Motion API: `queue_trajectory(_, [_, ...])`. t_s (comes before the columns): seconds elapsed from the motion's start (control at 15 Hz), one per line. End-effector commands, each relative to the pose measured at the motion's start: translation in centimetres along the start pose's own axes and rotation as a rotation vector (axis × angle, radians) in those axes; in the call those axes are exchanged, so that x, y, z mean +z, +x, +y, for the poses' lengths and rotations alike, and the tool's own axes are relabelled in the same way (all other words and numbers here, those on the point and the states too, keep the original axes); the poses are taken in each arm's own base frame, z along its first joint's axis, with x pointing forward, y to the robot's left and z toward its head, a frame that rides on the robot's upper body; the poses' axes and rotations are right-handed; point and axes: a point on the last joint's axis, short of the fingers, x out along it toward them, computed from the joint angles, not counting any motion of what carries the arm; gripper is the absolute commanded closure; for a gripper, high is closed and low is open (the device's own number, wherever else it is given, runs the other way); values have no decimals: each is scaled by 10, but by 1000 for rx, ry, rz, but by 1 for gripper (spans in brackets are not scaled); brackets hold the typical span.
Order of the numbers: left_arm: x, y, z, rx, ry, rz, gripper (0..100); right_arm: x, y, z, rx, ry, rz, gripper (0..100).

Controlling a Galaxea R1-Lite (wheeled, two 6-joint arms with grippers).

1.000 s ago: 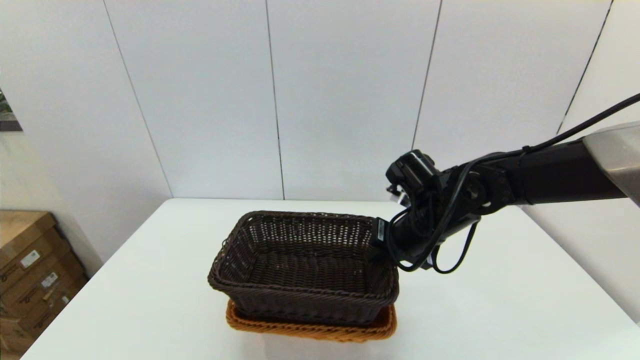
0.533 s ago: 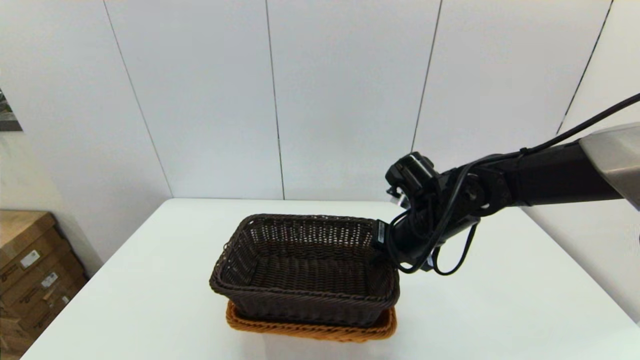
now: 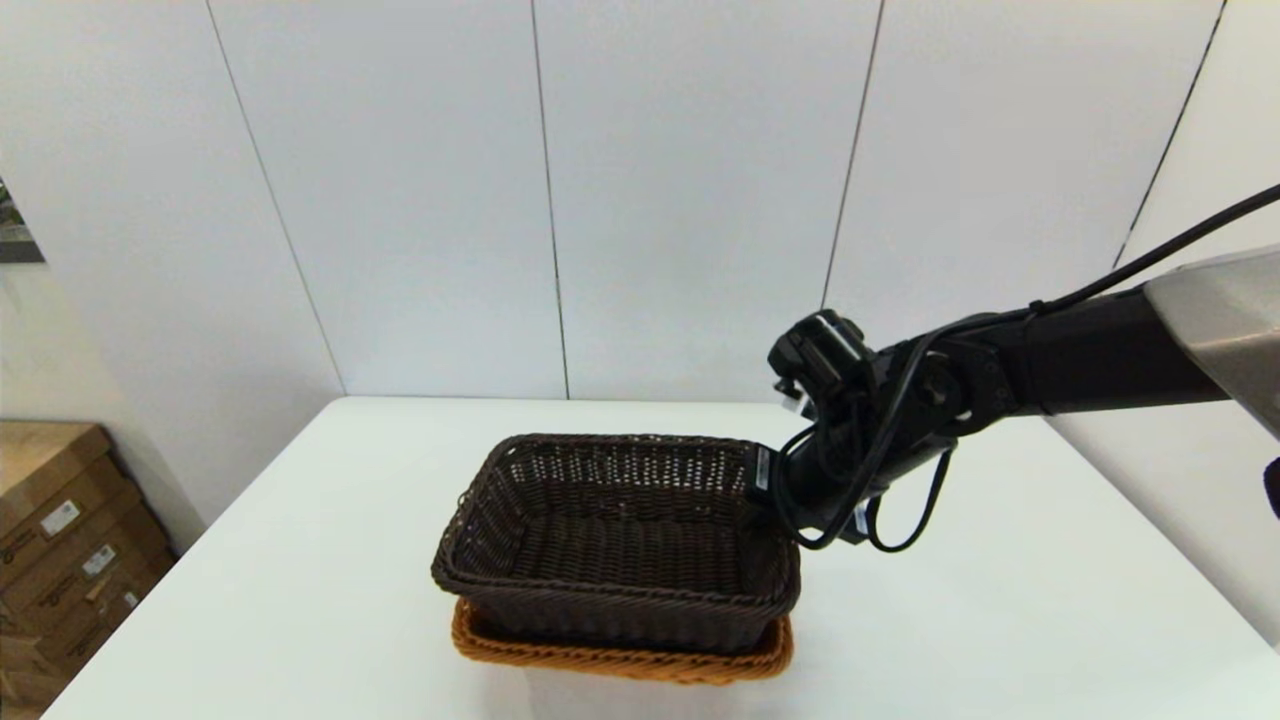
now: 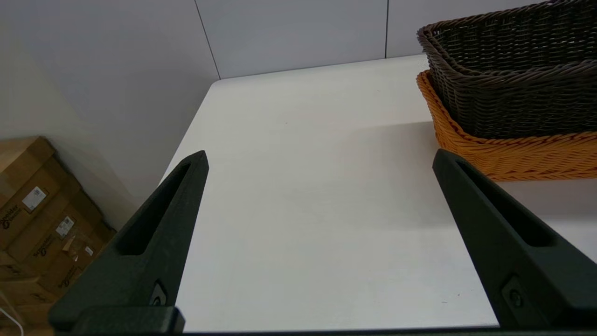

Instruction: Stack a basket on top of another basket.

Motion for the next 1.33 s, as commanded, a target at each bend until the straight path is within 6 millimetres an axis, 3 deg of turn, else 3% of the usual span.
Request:
queue_trajectory(0.07, [0, 0, 0, -1, 1, -2, 0, -2, 2, 0, -17, 4, -2, 0])
queue_trajectory(0.33, [0, 0, 0, -1, 1, -2, 0, -1, -1, 0, -20, 8, -18, 0])
queue_trajectory(0.47, [0, 0, 0, 1, 1, 0, 0, 7, -15, 2, -51, 4, -113, 0])
queue_trajectory(0.67, [0, 0, 0, -1, 1, 1, 0, 20, -54, 4, -99, -116, -292, 0])
queue_trajectory(0.93, [0, 0, 0, -1, 1, 0, 0, 20, -105, 5, -230, -376, -539, 0])
queue_trajectory(1.07, [0, 0, 0, -1, 1, 1, 0, 8, -135, 5, -218, -475, -663, 0])
queue_trajectory(1.33, [0, 0, 0, -1, 1, 0, 0, -54, -204, -18, -67, -641, -857, 0])
